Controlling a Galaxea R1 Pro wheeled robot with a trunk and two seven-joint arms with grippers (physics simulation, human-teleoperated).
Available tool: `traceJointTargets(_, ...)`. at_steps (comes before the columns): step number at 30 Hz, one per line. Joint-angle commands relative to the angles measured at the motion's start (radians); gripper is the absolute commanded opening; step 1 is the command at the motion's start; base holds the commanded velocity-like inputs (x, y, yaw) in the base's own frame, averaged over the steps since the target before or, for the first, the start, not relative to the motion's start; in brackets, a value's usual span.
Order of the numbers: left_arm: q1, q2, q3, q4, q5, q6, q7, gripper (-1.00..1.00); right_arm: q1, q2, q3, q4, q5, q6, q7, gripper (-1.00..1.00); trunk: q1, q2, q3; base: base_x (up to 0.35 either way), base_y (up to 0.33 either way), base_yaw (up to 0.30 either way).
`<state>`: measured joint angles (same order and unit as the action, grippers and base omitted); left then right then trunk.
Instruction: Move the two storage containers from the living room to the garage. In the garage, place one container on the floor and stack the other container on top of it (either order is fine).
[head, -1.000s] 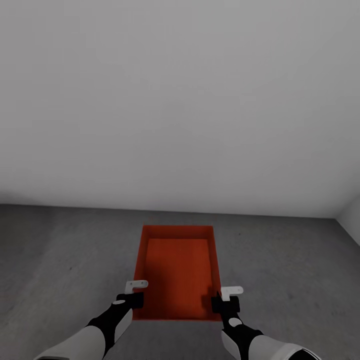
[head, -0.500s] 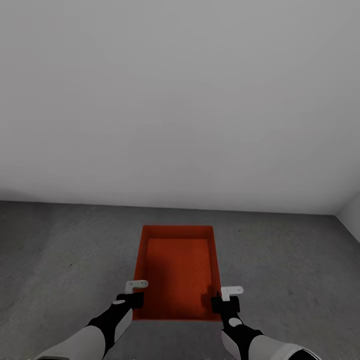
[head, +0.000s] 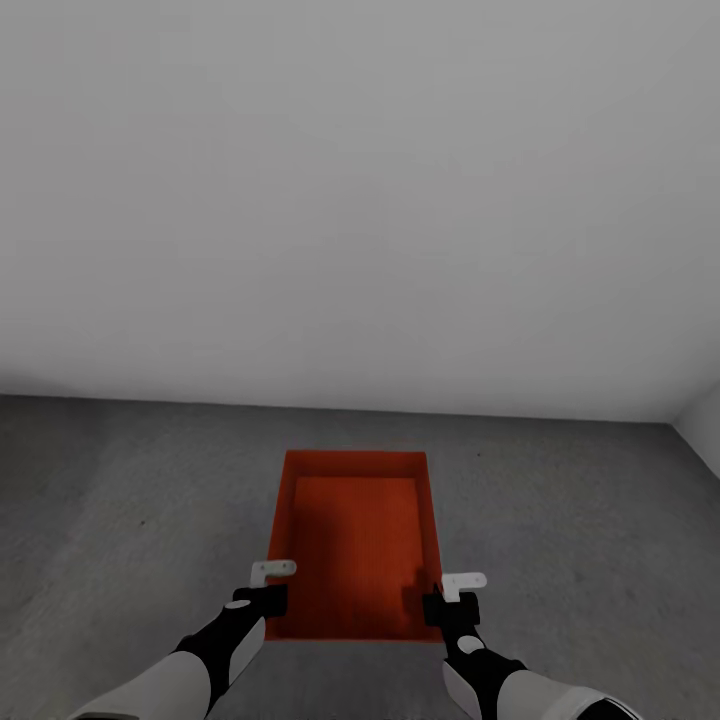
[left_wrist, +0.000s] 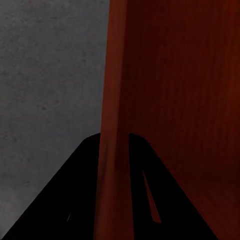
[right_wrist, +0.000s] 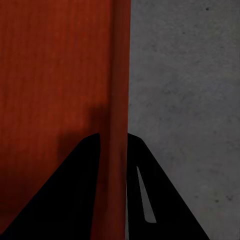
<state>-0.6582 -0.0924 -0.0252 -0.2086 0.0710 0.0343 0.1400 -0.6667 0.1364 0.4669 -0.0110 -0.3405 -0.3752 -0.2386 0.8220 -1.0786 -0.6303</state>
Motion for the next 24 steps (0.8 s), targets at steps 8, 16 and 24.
traceJointTargets(8,-0.001,0.0,0.021,-0.005,-0.002,0.004,0.007,-1.0,-0.001,0.0,-0.027,0.002,-0.015,-0.004,-0.005,-1.0,0.0,-0.001,-0.014,0.0,0.0,0.0)
traceJointTargets(16,-0.001,0.0,0.021,-0.005,-0.002,0.004,0.007,-1.0,-0.001,0.0,-0.027,0.002,-0.015,-0.004,-0.005,-1.0,0.0,-0.001,-0.026,0.0,0.0,0.0)
traceJointTargets(24,-0.001,0.0,0.021,-0.005,-0.002,0.004,0.007,-1.0,0.0,0.0,-0.027,0.002,-0.015,-0.004,-0.005,-1.0,0.0,-0.001,-0.039,0.0,0.0,0.0)
